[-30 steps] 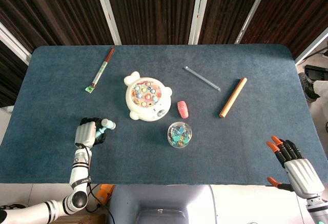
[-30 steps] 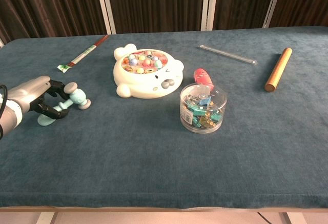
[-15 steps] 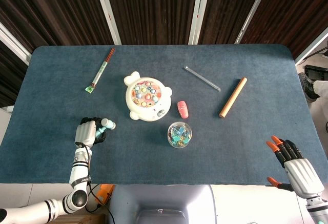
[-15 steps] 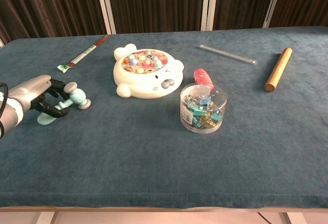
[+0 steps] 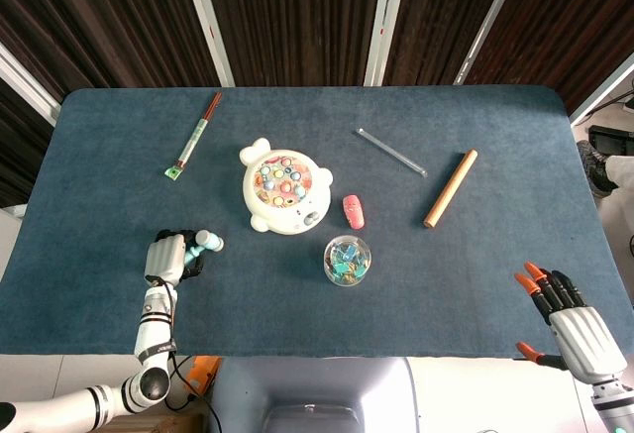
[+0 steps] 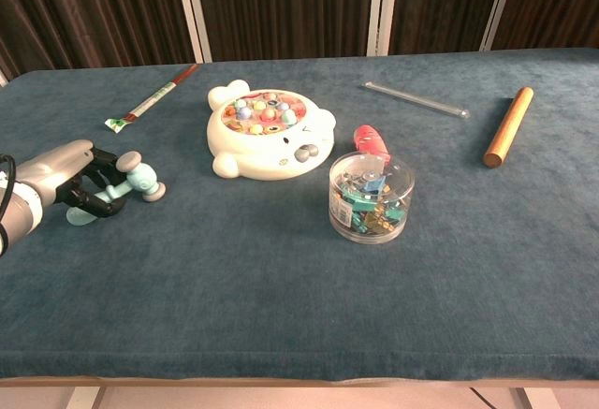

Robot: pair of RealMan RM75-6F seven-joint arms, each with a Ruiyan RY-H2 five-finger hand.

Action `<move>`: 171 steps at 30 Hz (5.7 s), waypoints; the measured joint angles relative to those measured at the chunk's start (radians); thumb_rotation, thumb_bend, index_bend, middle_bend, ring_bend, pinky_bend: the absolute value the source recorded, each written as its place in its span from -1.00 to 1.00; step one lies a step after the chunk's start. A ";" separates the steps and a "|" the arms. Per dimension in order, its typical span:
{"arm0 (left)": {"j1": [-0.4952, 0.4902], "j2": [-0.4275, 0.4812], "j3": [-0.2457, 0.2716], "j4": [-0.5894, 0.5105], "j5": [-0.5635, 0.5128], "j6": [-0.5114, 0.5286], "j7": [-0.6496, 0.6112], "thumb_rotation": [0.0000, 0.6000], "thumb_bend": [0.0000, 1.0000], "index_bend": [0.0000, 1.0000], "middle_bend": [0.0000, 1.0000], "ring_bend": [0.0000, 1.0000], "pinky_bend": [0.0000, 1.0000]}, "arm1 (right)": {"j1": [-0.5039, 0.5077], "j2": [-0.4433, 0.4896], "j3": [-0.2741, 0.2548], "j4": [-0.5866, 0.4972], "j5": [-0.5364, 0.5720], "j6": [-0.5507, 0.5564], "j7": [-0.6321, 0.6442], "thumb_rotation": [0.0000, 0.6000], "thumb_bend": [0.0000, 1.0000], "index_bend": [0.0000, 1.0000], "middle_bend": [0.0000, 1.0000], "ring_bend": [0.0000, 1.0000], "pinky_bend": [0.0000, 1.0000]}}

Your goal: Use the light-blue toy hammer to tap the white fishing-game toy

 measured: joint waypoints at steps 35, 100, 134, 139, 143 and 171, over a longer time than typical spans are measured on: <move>0.034 -0.055 0.056 0.074 0.215 0.141 -0.099 1.00 0.47 0.26 0.22 0.09 0.00 | -0.003 0.001 -0.003 0.003 -0.009 0.008 0.003 1.00 -0.36 -1.00 -1.00 -1.00 -1.00; -0.489 -0.347 -0.274 0.695 0.064 -0.126 0.006 1.00 0.75 0.81 1.00 1.00 1.00 | -0.002 0.051 0.008 0.034 0.013 0.022 0.155 1.00 -0.36 -1.00 -1.00 -1.00 -1.00; -0.518 -0.373 -0.244 0.681 0.107 -0.106 0.005 1.00 0.76 0.81 1.00 1.00 1.00 | -0.012 0.056 0.005 0.043 -0.001 0.045 0.177 1.00 -0.36 -1.00 -1.00 -1.00 -1.00; -0.527 -0.383 -0.244 0.683 0.099 -0.112 0.023 1.00 0.76 0.81 1.00 1.00 1.00 | -0.014 0.058 0.006 0.049 0.000 0.051 0.187 1.00 -0.36 -1.00 -1.00 -1.00 -1.00; -0.532 -0.390 -0.244 0.696 0.090 -0.128 0.034 1.00 0.76 0.81 1.00 1.00 1.00 | -0.017 0.059 0.006 0.053 -0.001 0.055 0.193 1.00 -0.36 -1.00 -1.00 -1.00 -1.00; -0.389 -0.239 -0.157 0.309 0.122 -0.027 0.098 1.00 0.67 0.82 1.00 1.00 1.00 | -0.010 0.050 0.003 0.046 -0.006 0.035 0.160 1.00 -0.36 -1.00 -1.00 -1.00 -1.00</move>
